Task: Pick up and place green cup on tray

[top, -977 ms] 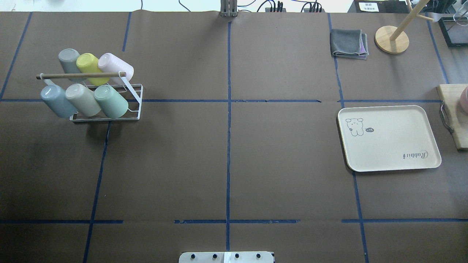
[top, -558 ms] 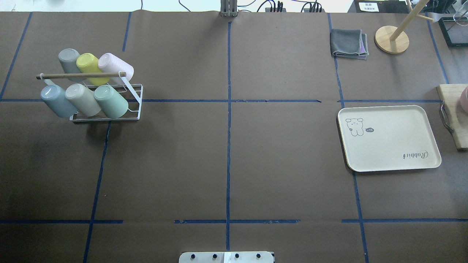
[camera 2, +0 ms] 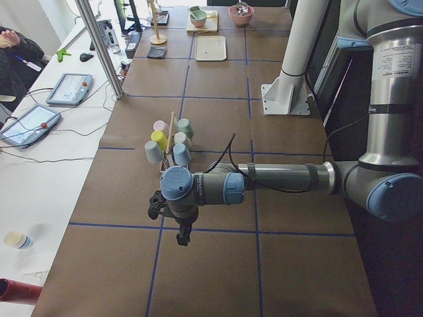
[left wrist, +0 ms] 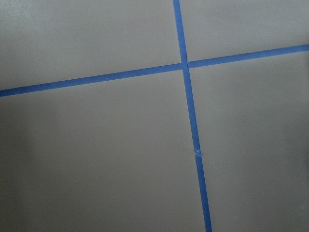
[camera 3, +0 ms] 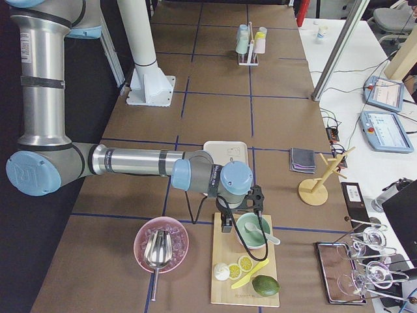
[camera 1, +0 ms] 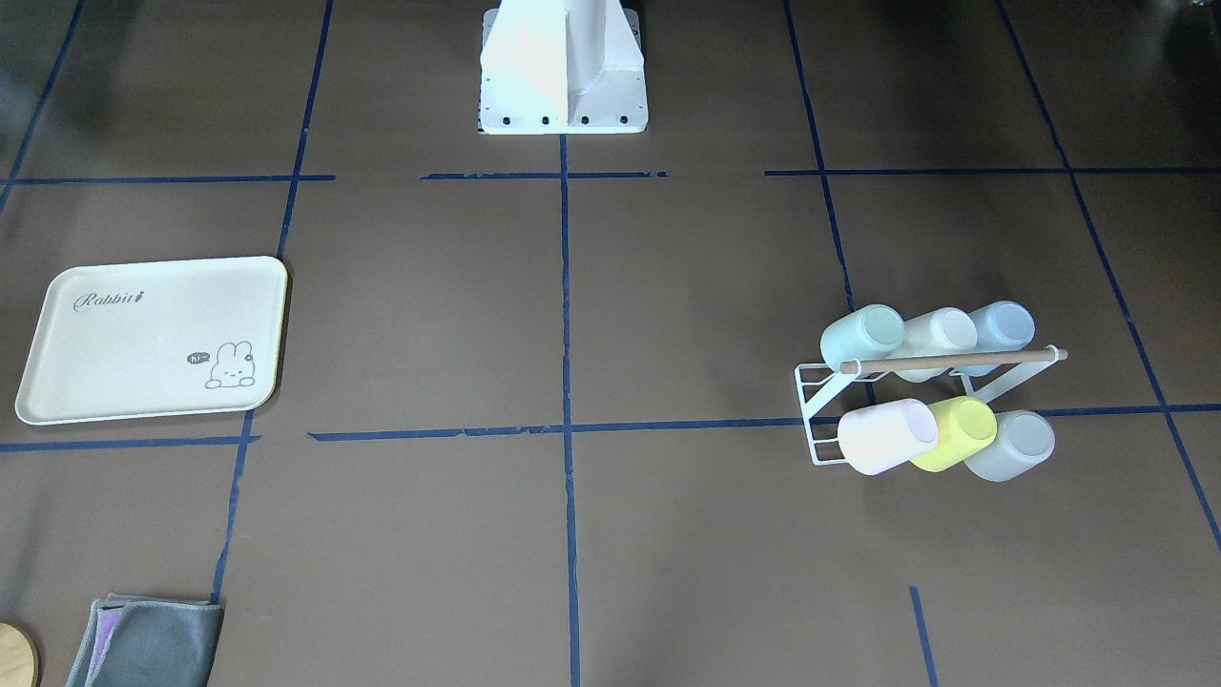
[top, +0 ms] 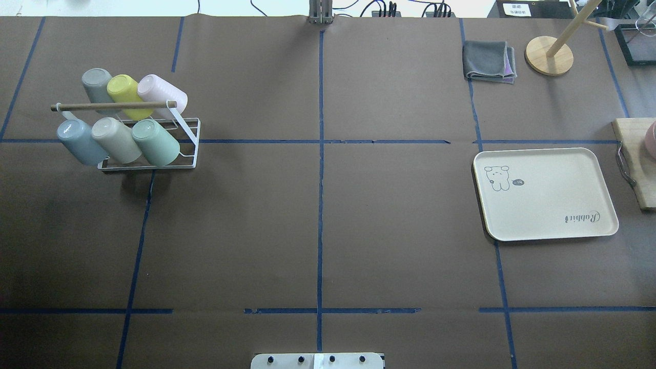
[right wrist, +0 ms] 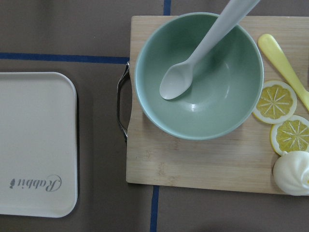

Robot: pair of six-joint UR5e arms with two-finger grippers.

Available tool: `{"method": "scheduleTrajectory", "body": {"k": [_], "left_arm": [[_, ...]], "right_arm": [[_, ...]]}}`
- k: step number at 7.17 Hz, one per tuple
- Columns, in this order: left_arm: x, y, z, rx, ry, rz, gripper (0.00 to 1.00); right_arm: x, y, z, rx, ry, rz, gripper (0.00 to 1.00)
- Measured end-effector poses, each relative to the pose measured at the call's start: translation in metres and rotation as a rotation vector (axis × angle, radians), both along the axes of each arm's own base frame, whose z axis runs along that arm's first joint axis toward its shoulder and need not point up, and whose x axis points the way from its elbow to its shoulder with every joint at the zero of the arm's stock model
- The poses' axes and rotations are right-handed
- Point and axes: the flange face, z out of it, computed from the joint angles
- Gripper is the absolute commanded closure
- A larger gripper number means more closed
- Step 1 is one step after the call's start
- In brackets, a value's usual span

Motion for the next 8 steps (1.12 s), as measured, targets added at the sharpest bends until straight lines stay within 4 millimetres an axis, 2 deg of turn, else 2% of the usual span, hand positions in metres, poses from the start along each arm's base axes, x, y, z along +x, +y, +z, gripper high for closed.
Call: {"method": "scheduleTrajectory", "body": {"k": [3,5,8], "left_arm": [[0.0,0.0,-0.001,0.003,0.0,-0.002,0.0],[0.0,0.002,-0.005,0.012,0.001,-0.003,0.0],[-0.001,0.003,-0.009,0.023,0.001,-0.004,0.0]], "right_arm": [[0.0,-0.005,-0.006,0.012,-0.001,0.002,0.0],[0.0,-0.017,-0.018,0.034,-0.001,0.004,0.0],[-0.008,-0.024,-0.021,0.028,-0.008,-0.001,0.0]]}}
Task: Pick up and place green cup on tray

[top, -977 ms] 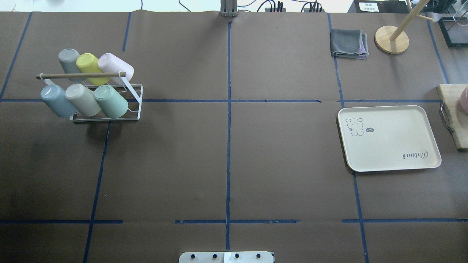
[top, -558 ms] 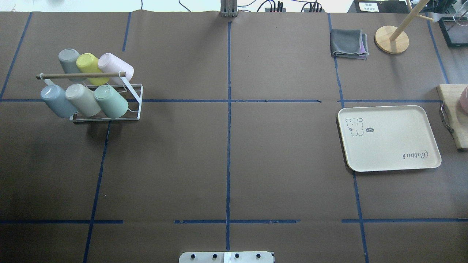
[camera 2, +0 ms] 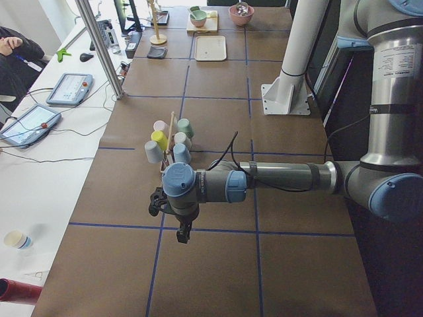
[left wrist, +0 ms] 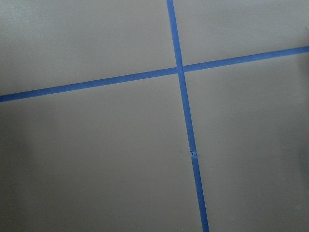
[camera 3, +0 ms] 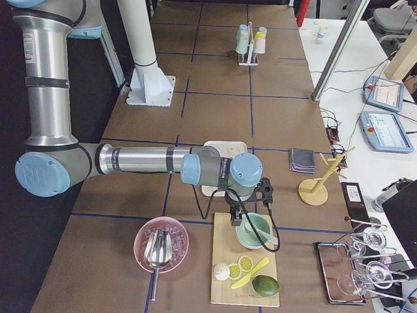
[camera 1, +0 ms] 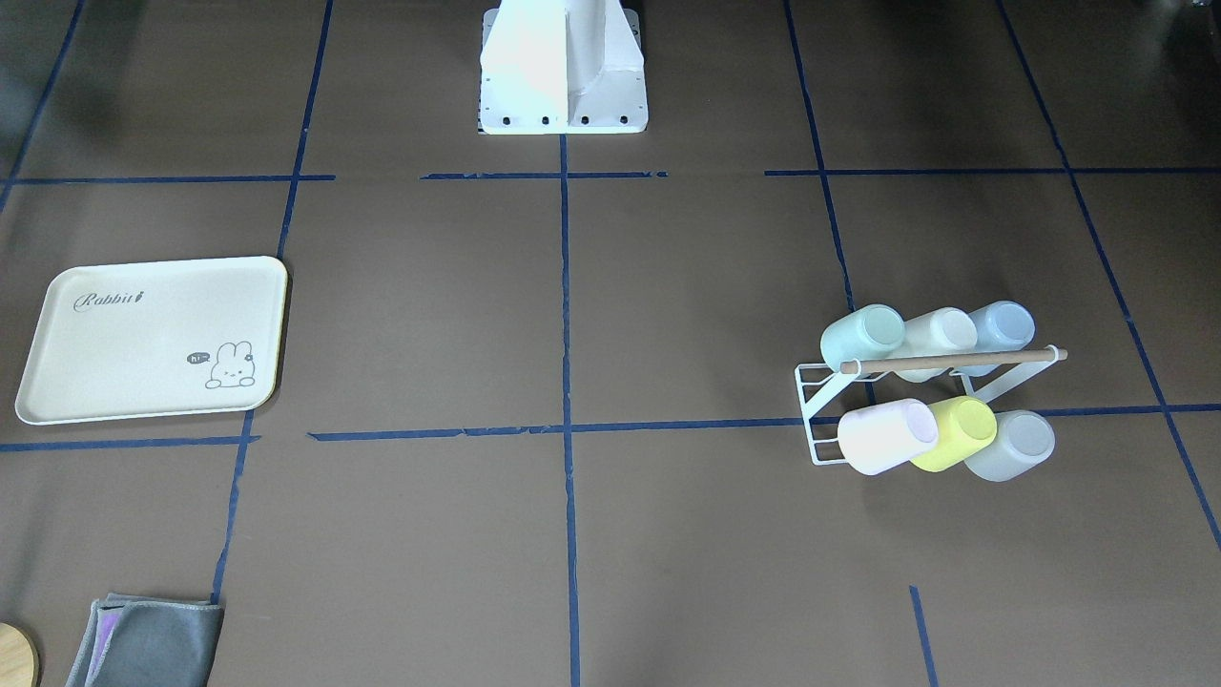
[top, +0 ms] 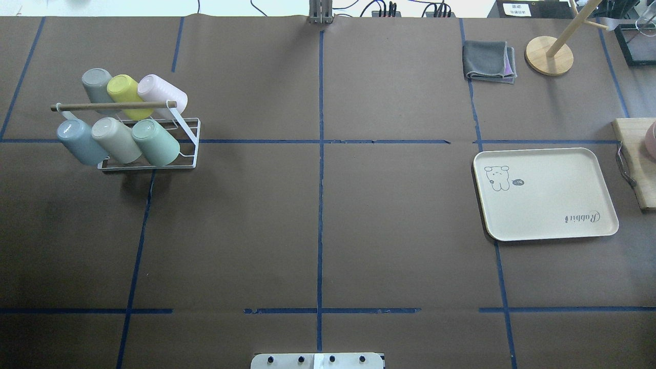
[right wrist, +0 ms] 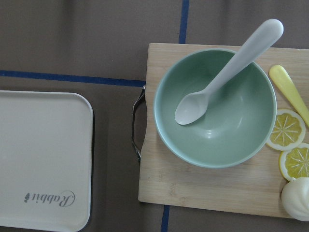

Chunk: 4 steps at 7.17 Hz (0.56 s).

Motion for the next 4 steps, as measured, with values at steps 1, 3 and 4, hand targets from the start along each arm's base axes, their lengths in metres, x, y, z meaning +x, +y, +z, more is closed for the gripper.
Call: {"method": "scheduleTrajectory", "body": {"k": [1,3,4], "left_arm": [[0.0,0.0,0.0,0.0,0.0,0.0,0.0],[0.0,0.0,-0.001,0.0,0.0,-0.001,0.0],[0.0,0.0,-0.001,0.001,0.0,-0.002,0.0]], "right_arm": [[-0.004,-0.002,-0.003,-0.001,0.003,0.014,0.0],[-0.028,-0.008,-0.012,-0.004,0.003,0.069,0.0],[-0.053,-0.01,-0.018,-0.012,0.0,0.099,0.0]]}}
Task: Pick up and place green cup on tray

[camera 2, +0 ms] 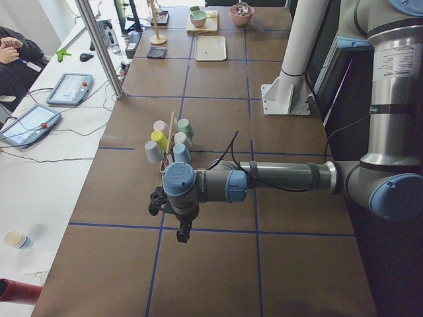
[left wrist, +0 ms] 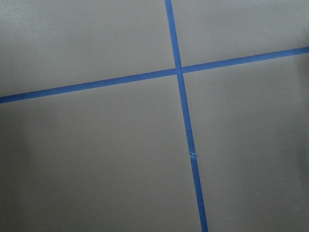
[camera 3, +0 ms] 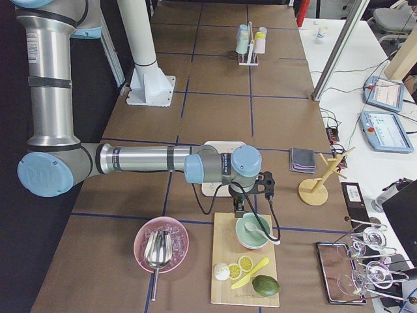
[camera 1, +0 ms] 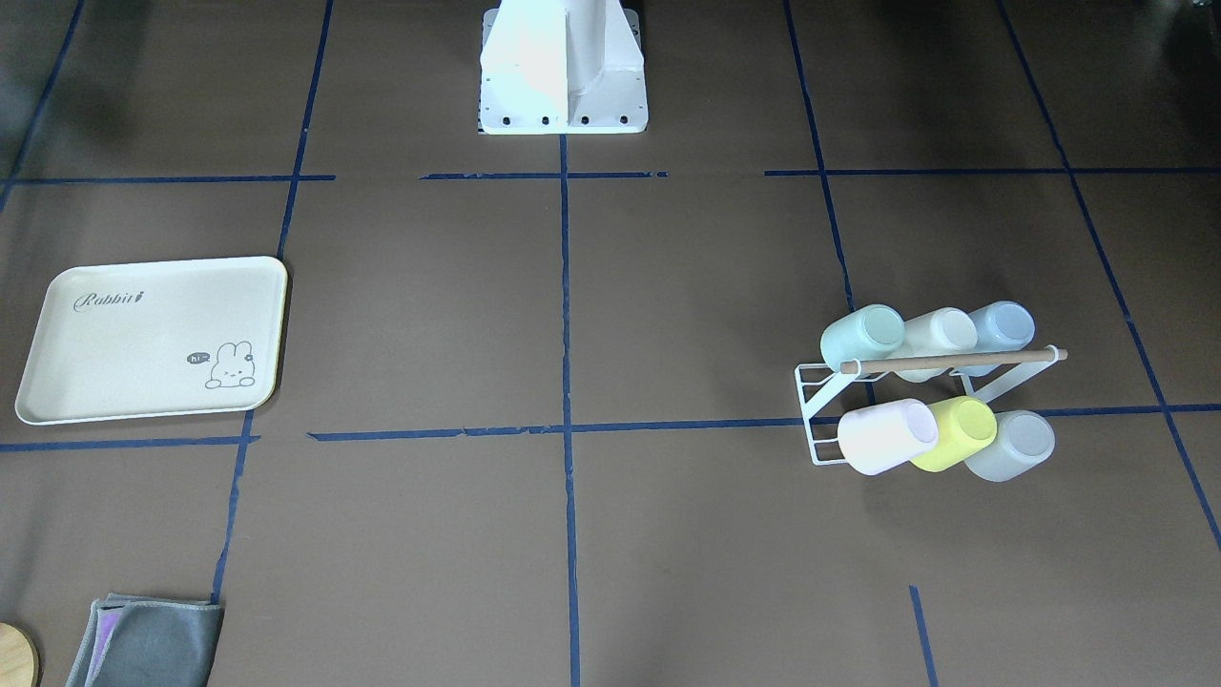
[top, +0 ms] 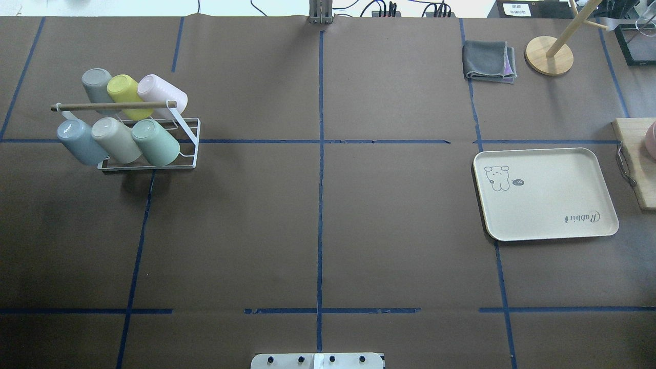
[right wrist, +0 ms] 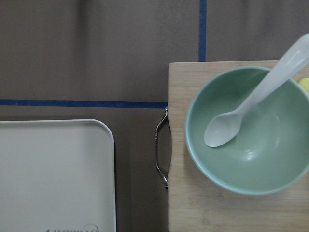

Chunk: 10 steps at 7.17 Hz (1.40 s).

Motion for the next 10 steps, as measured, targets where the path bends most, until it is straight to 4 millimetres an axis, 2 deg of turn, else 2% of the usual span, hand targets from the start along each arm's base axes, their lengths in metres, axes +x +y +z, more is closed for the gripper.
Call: {"method": "scheduleTrajectory", "body": {"k": [2,5,8,10], "left_arm": [[0.0,0.0,-0.001,0.002,0.0,0.0,0.0],[0.0,0.0,-0.001,0.002,0.0,0.0,0.0],[0.0,0.0,-0.001,0.002,0.0,0.0,0.0],[0.0,0.0,-0.001,0.002,0.0,0.0,0.0]], "right_arm": [[-0.05,0.013,0.002,0.015,0.002,0.057,0.01],[-0.11,0.029,0.005,0.011,-0.001,0.033,0.02],[-0.144,0.033,0.024,-0.019,0.027,-0.023,0.02],[-0.16,0.034,0.034,-0.033,0.041,-0.051,0.1]]}}
